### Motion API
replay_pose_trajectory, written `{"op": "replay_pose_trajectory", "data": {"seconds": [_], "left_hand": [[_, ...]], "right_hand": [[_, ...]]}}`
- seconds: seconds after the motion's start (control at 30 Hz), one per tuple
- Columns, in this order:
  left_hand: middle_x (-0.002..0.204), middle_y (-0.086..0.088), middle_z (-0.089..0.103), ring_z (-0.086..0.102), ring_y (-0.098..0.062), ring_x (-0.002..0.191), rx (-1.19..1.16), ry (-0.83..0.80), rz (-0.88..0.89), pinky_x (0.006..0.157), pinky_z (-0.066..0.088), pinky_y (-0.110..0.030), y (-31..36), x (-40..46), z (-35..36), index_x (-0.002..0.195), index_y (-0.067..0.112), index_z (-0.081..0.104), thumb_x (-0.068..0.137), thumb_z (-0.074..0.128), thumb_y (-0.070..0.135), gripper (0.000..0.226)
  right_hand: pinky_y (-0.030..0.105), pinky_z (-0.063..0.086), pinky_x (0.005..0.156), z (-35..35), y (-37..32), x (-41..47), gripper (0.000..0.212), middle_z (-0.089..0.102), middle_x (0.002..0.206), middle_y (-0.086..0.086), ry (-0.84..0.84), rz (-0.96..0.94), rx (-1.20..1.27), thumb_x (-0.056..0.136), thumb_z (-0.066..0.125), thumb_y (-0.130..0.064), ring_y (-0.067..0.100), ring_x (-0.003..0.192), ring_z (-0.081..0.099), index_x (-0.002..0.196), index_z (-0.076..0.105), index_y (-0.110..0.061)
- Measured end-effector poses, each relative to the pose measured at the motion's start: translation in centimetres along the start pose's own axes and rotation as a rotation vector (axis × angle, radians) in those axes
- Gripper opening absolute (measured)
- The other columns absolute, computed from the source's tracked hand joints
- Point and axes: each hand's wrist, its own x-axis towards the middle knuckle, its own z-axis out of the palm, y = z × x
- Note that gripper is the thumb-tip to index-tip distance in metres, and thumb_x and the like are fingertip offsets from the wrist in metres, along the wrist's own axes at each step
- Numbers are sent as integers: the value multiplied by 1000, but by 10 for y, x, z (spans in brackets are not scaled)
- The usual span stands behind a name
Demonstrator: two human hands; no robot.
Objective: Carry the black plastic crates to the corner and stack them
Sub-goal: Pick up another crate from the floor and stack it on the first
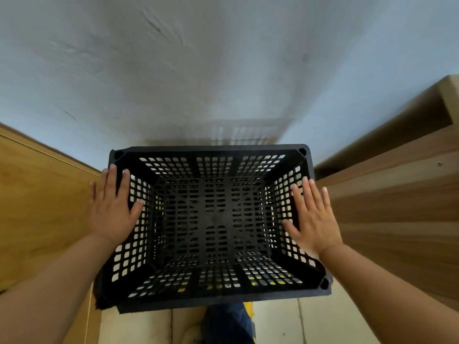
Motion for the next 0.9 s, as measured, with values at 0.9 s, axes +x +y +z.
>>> {"op": "replay_pose_trajectory", "data": {"seconds": [0.9], "left_hand": [[139,-4,-48,-44,-25,130,-22,-231,449,104,-28,-57,191,97,-17,133,26,-41,88,25,67,89]], "right_hand": [[42,7,116,-7,26,92,80,4,157,18,-10,-17,-11,88,30,-59,28,147,-5,150,15,-11]]}}
